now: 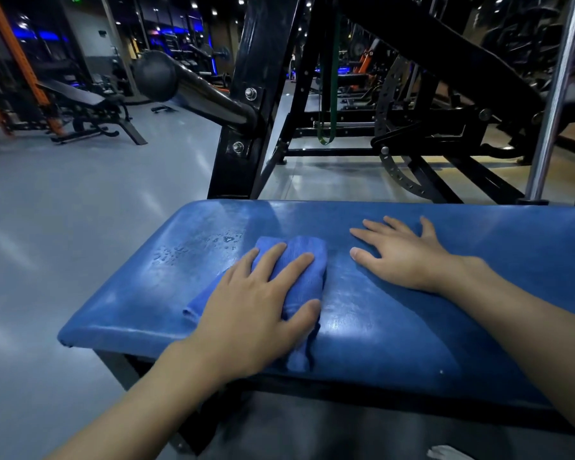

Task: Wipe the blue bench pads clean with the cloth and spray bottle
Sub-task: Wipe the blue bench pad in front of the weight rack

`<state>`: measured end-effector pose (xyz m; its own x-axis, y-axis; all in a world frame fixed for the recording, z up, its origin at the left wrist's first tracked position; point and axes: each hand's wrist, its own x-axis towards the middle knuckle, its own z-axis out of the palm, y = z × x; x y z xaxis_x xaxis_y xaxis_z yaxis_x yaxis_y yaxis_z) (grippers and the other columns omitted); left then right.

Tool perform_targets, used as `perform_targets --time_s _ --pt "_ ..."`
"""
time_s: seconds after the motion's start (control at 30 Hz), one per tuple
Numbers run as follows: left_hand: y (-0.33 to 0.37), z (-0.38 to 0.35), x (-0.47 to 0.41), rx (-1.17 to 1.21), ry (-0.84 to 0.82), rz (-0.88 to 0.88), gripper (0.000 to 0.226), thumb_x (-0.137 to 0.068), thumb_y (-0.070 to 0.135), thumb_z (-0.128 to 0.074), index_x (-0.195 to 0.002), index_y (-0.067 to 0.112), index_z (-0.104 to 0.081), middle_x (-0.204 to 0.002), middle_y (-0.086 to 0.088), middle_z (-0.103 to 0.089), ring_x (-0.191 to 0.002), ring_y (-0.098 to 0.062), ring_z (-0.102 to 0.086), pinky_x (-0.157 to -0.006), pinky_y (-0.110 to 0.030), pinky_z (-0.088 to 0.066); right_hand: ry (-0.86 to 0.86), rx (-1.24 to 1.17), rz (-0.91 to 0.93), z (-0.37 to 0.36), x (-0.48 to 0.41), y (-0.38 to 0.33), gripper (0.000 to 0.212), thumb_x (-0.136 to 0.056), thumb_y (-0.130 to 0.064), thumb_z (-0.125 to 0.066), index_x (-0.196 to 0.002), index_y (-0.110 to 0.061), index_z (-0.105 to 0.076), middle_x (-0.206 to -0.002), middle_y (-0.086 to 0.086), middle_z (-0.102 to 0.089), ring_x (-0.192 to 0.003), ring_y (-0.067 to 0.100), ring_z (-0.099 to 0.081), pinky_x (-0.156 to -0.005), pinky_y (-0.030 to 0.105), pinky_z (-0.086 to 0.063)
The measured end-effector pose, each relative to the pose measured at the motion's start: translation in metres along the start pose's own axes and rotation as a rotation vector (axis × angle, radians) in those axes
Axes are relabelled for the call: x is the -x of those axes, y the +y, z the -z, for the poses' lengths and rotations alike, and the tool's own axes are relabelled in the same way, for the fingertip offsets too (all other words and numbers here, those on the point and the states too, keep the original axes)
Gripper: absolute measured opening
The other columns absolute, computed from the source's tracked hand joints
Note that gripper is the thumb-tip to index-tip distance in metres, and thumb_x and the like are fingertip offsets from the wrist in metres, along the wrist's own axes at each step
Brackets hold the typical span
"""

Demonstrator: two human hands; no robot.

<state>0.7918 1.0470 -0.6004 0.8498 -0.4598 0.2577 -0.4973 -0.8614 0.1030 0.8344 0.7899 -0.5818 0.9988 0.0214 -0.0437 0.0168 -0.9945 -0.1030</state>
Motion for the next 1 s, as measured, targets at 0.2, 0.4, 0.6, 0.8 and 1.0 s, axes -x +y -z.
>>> perform_targets --time_s 0.2,0.4,0.6,0.8,1.0 --pt "-0.002 0.0 -0.02 -0.014 0.003 0.03 0.076 -0.079 0.074 -0.015 -0.148 0.046 -0.027 -0.156 0.008 -0.029 -0.145 -0.022 -0.023 -0.114 -0.044 -0.028 0.039 -0.114 0.057 0.001 -0.006 -0.01 0.06 -0.097 -0.058 -0.035 -0.153 -0.042 -0.022 -0.164 -0.014 -0.014 -0.151 0.008 -0.003 -0.12 0.055 0.002" --pt "-0.026 -0.021 -0.107 0.043 -0.026 0.078 0.069 -0.084 0.07 -0.026 -0.149 0.047 -0.024 -0.157 0.009 -0.028 -0.143 -0.023 -0.026 -0.112 -0.047 -0.027 0.014 -0.063 0.08 -0.008 -0.01 -0.012 0.058 -0.098 -0.06 -0.021 -0.154 -0.044 -0.017 -0.165 -0.015 -0.005 -0.151 0.006 0.003 -0.121 0.051 0.004" --pt "-0.043 -0.035 -0.193 0.089 -0.052 0.133 0.06 -0.091 0.063 -0.039 -0.147 0.045 -0.028 -0.154 0.002 -0.032 -0.14 -0.031 -0.031 -0.11 -0.054 -0.027 0.028 -0.074 0.088 -0.009 -0.012 -0.011 0.059 -0.095 -0.062 -0.02 -0.152 -0.047 -0.018 -0.164 -0.018 -0.006 -0.15 0.004 0.003 -0.121 0.048 0.004" --pt "-0.046 -0.035 -0.18 0.101 -0.035 0.098 0.066 -0.084 0.067 -0.035 -0.146 0.044 -0.031 -0.154 0.002 -0.033 -0.136 -0.035 -0.033 -0.111 -0.051 -0.03 0.03 -0.093 0.084 -0.008 -0.011 -0.01 0.06 -0.093 -0.064 -0.02 -0.152 -0.048 -0.02 -0.164 -0.019 -0.008 -0.15 0.004 0.001 -0.121 0.047 0.003" --pt "-0.033 -0.017 -0.097 0.064 -0.031 0.067 0.076 -0.077 0.072 -0.021 -0.147 0.044 -0.031 -0.154 0.004 -0.032 -0.138 -0.029 -0.031 -0.112 -0.047 -0.03 0.034 -0.084 0.074 -0.007 -0.007 -0.011 0.058 -0.096 -0.062 -0.023 -0.152 -0.046 -0.021 -0.164 -0.016 -0.01 -0.15 0.005 -0.001 -0.122 0.046 0.002"
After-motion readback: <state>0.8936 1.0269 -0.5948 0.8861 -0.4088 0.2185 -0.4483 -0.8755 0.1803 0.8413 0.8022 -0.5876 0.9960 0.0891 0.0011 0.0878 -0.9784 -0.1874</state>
